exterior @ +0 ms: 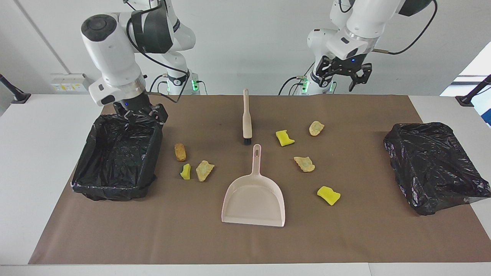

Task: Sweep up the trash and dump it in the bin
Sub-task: 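Grasp the pink dustpan with the right gripper while the left gripper grasps the brush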

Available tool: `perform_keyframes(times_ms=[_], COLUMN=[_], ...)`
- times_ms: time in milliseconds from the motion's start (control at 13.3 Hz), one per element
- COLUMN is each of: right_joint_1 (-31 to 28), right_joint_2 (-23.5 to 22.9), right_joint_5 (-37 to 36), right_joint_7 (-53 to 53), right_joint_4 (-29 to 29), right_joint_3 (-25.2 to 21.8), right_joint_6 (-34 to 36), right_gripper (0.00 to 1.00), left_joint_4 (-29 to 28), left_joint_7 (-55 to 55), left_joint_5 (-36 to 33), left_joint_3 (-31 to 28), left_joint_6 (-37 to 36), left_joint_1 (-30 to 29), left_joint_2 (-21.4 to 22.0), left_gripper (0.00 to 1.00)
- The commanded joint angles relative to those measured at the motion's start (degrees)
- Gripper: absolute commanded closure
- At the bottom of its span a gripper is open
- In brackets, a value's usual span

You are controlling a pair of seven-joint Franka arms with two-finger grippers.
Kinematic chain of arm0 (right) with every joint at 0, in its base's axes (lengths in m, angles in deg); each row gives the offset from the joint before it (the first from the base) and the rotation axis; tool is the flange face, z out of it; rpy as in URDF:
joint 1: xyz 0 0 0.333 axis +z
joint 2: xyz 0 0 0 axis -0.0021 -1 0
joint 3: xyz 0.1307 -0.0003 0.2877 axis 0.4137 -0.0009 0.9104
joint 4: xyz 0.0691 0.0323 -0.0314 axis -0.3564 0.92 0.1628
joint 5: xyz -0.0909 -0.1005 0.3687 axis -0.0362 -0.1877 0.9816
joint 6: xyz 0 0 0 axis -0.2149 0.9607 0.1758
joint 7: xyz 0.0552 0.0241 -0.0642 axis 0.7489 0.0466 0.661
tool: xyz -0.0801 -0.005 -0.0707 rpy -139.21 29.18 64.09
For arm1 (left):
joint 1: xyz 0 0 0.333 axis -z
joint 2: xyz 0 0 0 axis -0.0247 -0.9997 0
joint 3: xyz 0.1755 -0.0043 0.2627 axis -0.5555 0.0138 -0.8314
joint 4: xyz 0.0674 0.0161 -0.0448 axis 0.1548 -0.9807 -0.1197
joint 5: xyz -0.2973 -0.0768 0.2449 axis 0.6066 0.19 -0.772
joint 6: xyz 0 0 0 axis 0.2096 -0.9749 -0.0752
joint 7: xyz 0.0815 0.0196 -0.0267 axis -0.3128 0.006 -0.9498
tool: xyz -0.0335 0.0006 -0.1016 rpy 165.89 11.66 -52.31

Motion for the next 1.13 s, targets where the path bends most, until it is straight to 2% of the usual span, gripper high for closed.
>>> perform_keyframes(times_ms=[0,150,451,601,826,1051], right_joint_1=[2.6,6.2,8.8,10.0,12.1,14.1], right_joint_2=[-5.2,-7.1,-9.9,-11.4,-13.5,-13.4], right_joint_5=[6.3,7.4,9.3,9.3,9.2,6.5], right_joint_7=[-4.9,-7.1,-11.2,-11.2,-11.4,-11.3], right_joint_4=[-3.9,-4.1,-4.3,-4.7,-6.4,-5.9], right_joint_3=[1.3,1.6,3.6,4.4,4.4,4.4], right_joint_6=[-0.2,-0.4,-4.0,-6.1,-9.3,-9.7], right_gripper=[0.0,0.0,0.0,0.0,0.0,0.0], left_joint_4=[-8.6,-13.7,-21.6,-22.6,-22.6,-22.6], left_joint_7=[-4.6,-8.6,-17.8,-20.0,-20.2,-23.3], left_joint_5=[0.8,0.8,0.9,0.9,1.1,1.1], left_joint_3=[-1.1,-1.1,-1.0,-1.0,-0.9,-0.9], left_joint_6=[6.9,13.3,27.6,30.6,30.9,32.7], left_joint_1=[6.6,11.2,19.9,21.1,22.0,23.2], left_joint_2=[2.8,2.0,-1.5,-2.9,-4.4,-7.3], left_gripper=[0.0,0.0,0.0,0.0,0.0,0.0])
